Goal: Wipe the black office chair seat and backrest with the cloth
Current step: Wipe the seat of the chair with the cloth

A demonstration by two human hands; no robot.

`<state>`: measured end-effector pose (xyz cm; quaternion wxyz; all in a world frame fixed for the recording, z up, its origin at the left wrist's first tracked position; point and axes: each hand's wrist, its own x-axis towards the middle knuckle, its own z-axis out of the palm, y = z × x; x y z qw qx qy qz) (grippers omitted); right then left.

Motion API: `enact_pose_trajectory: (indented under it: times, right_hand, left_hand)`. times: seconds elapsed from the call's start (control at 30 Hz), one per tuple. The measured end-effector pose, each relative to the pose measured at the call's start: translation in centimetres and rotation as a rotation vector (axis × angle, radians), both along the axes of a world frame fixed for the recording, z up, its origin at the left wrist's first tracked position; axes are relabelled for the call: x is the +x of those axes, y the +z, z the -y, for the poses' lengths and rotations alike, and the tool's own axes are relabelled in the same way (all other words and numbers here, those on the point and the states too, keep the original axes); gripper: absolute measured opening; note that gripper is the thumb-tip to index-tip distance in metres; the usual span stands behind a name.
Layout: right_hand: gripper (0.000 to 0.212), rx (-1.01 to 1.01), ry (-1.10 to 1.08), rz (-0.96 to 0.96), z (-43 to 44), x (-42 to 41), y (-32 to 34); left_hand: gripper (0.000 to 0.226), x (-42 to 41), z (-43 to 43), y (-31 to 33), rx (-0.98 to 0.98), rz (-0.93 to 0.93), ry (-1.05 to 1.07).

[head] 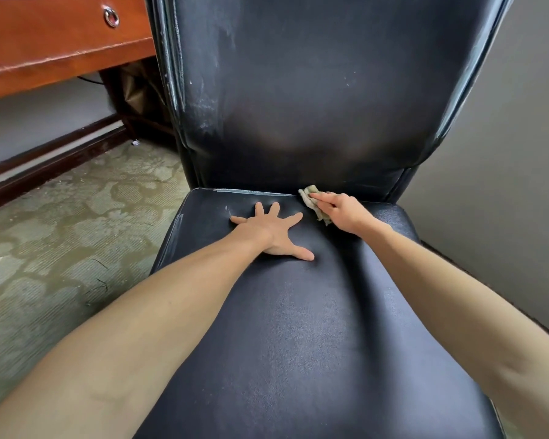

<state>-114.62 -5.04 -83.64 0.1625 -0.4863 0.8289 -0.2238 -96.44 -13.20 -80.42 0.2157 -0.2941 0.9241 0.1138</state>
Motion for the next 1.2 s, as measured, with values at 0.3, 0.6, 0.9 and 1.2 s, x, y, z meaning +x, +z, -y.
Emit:
enact_pose_trajectory:
  times: [0.3,0.6,0.9,1.2]
  right_hand:
    - [0.039,0.049,-0.075,-0.155,-5.2,-2.4,-0.2]
    - [0.039,0.103,-0.143,-0.224,-3.8,-2.1,-0.3]
    - [0.038,0.076,-0.125,-0.190,0.3,1.0,-0.4]
    - [0.040,0.115,0.098,-0.221,7.0,6.9,-0.9]
  left_hand:
    - [0.114,2.2,3.0,2.9,-0.008,0.089,-0.038]
    - [0.109,4.9,5.8,0.9,-0.009,0.089,-0.050]
    - [0.106,6.2,5.3,0.8,0.005,0.073,-0.019]
    - [0.105,7.2,4.4,0.4,-0.011,0.109,0.050]
